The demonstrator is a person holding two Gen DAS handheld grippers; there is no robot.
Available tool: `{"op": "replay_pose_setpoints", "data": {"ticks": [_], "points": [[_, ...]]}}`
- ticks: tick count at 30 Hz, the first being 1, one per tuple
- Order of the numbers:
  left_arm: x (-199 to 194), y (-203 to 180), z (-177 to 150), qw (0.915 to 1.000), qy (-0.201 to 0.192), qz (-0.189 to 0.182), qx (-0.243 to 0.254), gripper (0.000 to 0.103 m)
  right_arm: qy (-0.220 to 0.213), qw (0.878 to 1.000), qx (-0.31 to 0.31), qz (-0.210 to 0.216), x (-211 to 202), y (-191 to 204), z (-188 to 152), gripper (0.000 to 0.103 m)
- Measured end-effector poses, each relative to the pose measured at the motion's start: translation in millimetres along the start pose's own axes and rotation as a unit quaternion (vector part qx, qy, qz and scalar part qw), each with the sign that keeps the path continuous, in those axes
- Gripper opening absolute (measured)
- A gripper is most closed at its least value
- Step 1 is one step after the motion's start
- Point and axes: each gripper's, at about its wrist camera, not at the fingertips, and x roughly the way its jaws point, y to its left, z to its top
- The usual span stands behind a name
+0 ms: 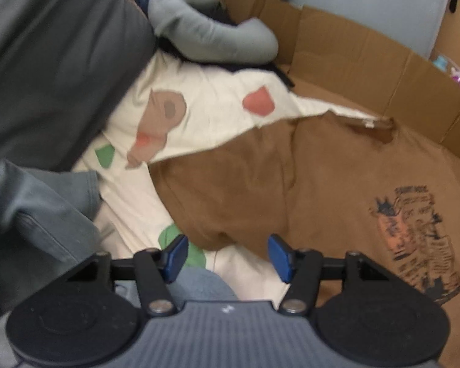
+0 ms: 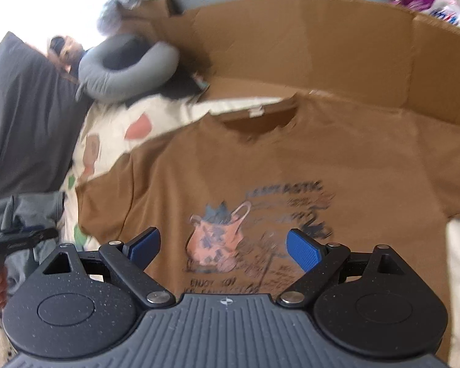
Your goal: Fold clothes
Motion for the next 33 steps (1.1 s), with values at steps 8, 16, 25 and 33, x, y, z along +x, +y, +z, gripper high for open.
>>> {"op": "replay_pose_setpoints", "data": {"ticks": [8, 16, 25, 33], "points": [[52, 6, -20, 0.9997, 0.017, -0.013, -0.011, 0.053, 0.033, 0.999, -0.004, 0.02, 43, 18, -25, 0.092], [78, 15, -23, 0.9995, 0.022, 0.001, -0.025, 0.052, 0.056, 0.997, -0.028, 0.046, 69, 35, -48, 0.09], [86, 17, -16, 0.9999, 0.005, -0.001, -0.015, 0.008, 0.082, 0.993, -0.046, 0.066, 86, 53, -63, 0.087], [56, 25, 5, 0.9996, -0.023, -0.017, -0.001, 0.006, 0.101, 0.991, -0.052, 0.076, 96, 61, -63, 0.087]]}}
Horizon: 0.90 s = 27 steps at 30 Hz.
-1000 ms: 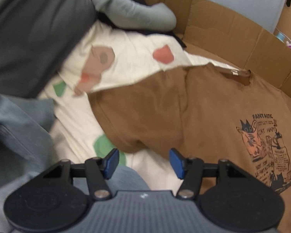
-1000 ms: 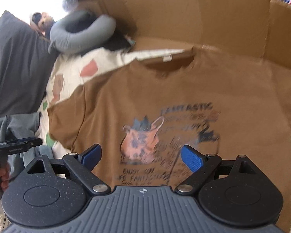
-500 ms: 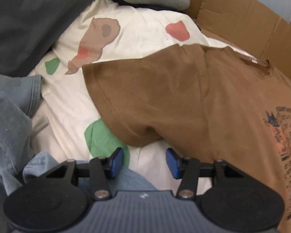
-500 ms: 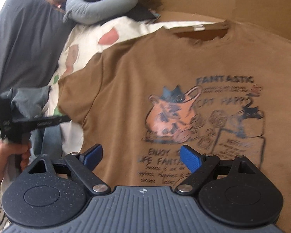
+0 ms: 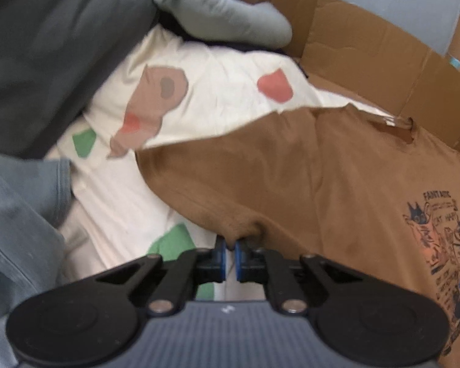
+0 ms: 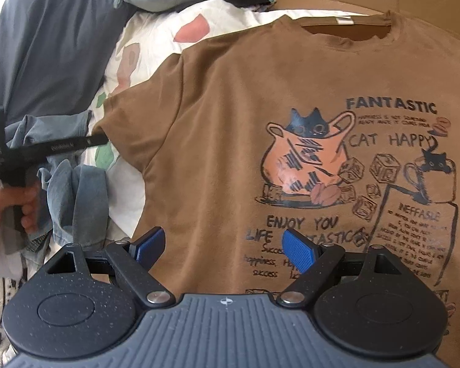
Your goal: Fold clothes
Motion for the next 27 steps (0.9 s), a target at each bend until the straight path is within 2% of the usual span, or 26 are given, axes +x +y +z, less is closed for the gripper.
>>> {"op": "replay_pose_setpoints", "data": {"ticks": [5, 7, 12, 18, 20, 23, 27], "points": [[-15, 5, 12, 0.9999, -0.01, -0.01, 0.004, 0.005, 0.005, 1.0, -0.011, 0.004, 3, 6, 1, 0.087], [-18, 9, 14, 0.9998, -0.011, -0.019, 0.001, 0.002, 0.007, 1.0, -0.009, 0.004, 4, 6, 0, 0.087], [-8, 13, 11, 0.9998, 0.009, -0.013, 0.013, 0.002, 0.017, 1.0, -0.005, 0.005, 10, 6, -4, 0.087], [3, 28, -9, 0.9988, 0.043, -0.013, -0.02, 0.014, 0.023, 1.0, -0.007, 0.005, 14, 7, -8, 0.087], [4, 28, -15, 0.9987, 0.046, -0.016, -0.013, 0.015, 0.025, 1.0, -0.007, 0.004, 15, 7, -8, 0.087], [3, 26, -23, 0.9985, 0.049, -0.022, 0.0, 0.024, 0.027, 1.0, -0.01, 0.004, 16, 7, -9, 0.087], [5, 13, -29, 0.9973, 0.053, -0.016, 0.049, 0.033, 0.03, 1.0, -0.005, 0.003, 18, 6, -10, 0.087]]}}
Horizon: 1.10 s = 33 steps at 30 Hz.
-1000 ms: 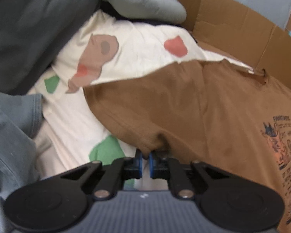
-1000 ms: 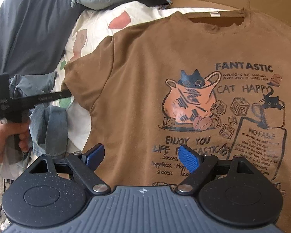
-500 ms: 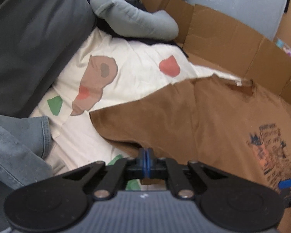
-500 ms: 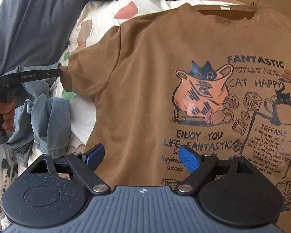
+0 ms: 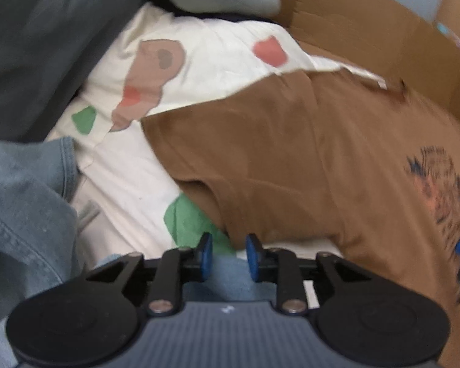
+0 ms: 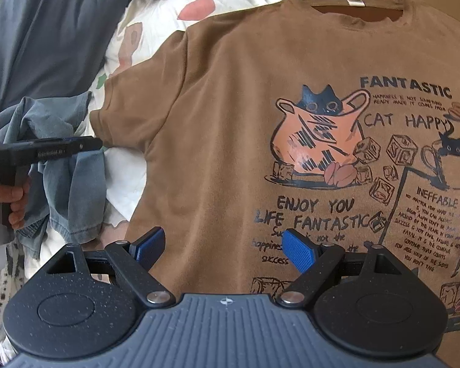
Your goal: Fold clothes
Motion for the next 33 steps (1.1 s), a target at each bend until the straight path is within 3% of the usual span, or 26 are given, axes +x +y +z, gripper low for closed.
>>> {"op": "replay_pose_setpoints", "data": {"ticks": [5, 8, 10, 23, 29, 33], "points": [[12, -7, -1, 0.9996, 0.01, -0.009, 0.026, 0.037, 0.003, 1.0, -0.001, 0.002, 2, 2, -2, 0.087], [17, -9, -3, 0.9989, 0.02, -0.015, 0.04, 0.031, 0.002, 1.0, -0.005, 0.007, 3, 5, -1, 0.087], [16, -7, -3, 0.9987, 0.022, -0.025, 0.039, 0.003, 0.001, 1.0, -0.007, 0.012, 2, 7, 1, 0.087], [-28, 20, 15, 0.995, 0.002, -0.097, -0.025, 0.003, 0.0, 1.0, -0.013, 0.023, 10, 13, 6, 0.087], [-25, 30, 19, 0.9924, 0.039, -0.11, -0.039, 0.003, -0.003, 1.0, -0.013, 0.028, 15, 17, 8, 0.087], [-13, 29, 16, 0.9921, 0.074, -0.098, -0.025, 0.003, -0.01, 0.999, -0.021, 0.034, 22, 25, 18, 0.087]]}}
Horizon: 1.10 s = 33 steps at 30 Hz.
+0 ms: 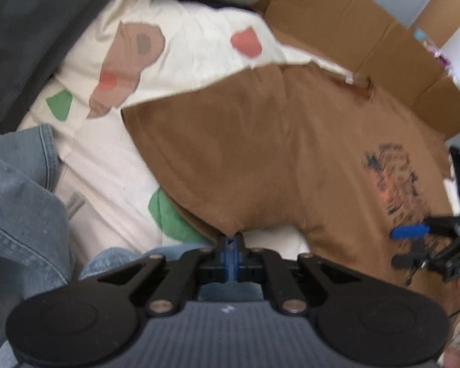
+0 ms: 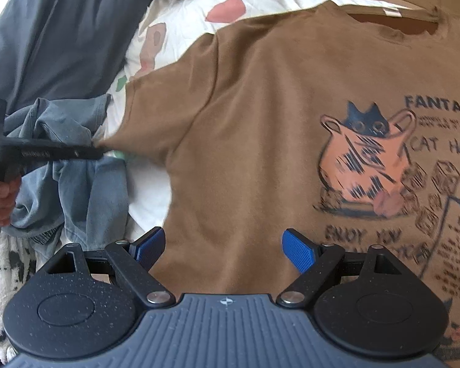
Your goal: Fold clothes
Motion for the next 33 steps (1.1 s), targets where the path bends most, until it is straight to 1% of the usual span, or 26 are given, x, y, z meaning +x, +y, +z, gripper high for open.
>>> {"op": "replay_pose_setpoints", "data": {"ticks": [3, 5, 6, 7, 8, 10, 13, 15, 17, 19, 21, 25, 26, 28, 29, 31, 33], "points": [[11, 3, 0, 0.9997, 0.016, 0.016, 0.0, 0.003, -0.007, 1.0, -0.014, 0.007, 8, 8, 10, 0.084], [16, 5, 1, 0.9995, 0.022, 0.024, -0.001, 0.003, -0.008, 0.999, -0.031, 0.007, 16, 15, 20, 0.068], [16, 7, 2, 0.9994, 0.022, 0.024, -0.004, 0.003, -0.008, 0.999, -0.036, 0.005, 19, 18, 25, 0.062], [16, 9, 3, 0.9994, 0.023, 0.023, -0.009, 0.003, -0.009, 0.999, -0.044, 0.007, 23, 21, 30, 0.051], [16, 11, 4, 0.9994, 0.023, 0.023, -0.014, 0.003, -0.009, 0.999, -0.053, 0.009, 27, 25, 35, 0.045], [16, 11, 5, 0.9992, 0.032, 0.024, -0.01, 0.002, -0.008, 0.997, -0.069, 0.015, 36, 33, 43, 0.039], [14, 10, 3, 0.9984, 0.046, 0.032, 0.004, 0.002, -0.002, 0.996, -0.089, 0.026, 48, 43, 50, 0.038], [15, 10, 3, 0.9981, 0.055, 0.028, 0.004, 0.002, 0.003, 0.995, -0.095, 0.032, 57, 47, 51, 0.037], [18, 9, 2, 0.9977, 0.064, 0.024, 0.005, 0.002, 0.008, 0.994, -0.1, 0.037, 66, 50, 52, 0.031], [21, 9, 2, 0.9972, 0.071, 0.023, 0.009, 0.003, 0.011, 0.994, -0.098, 0.035, 77, 51, 52, 0.029], [21, 8, 4, 0.997, 0.074, 0.02, 0.007, 0.003, 0.017, 0.994, -0.099, 0.032, 87, 50, 50, 0.024], [12, 7, 10, 0.9974, 0.07, 0.019, 0.0, 0.008, 0.022, 0.995, -0.099, 0.027, 98, 48, 48, 0.025], [6, 8, 14, 0.9979, 0.061, 0.019, -0.004, 0.012, 0.022, 0.995, -0.098, 0.028, 98, 47, 47, 0.024], [-5, 11, 23, 0.9988, 0.038, 0.025, -0.016, 0.037, 0.023, 0.995, -0.098, 0.028, 98, 47, 47, 0.024], [-8, 14, 29, 0.9989, 0.025, 0.031, -0.023, 0.04, 0.023, 0.995, -0.098, 0.028, 98, 47, 47, 0.024], [-13, 20, 39, 0.9985, 0.004, 0.041, -0.036, 0.043, 0.024, 0.994, -0.098, 0.027, 97, 46, 46, 0.024], [-13, 27, 50, 0.9975, -0.011, 0.05, -0.049, 0.043, 0.023, 0.995, -0.098, 0.026, 97, 46, 46, 0.024]]}}
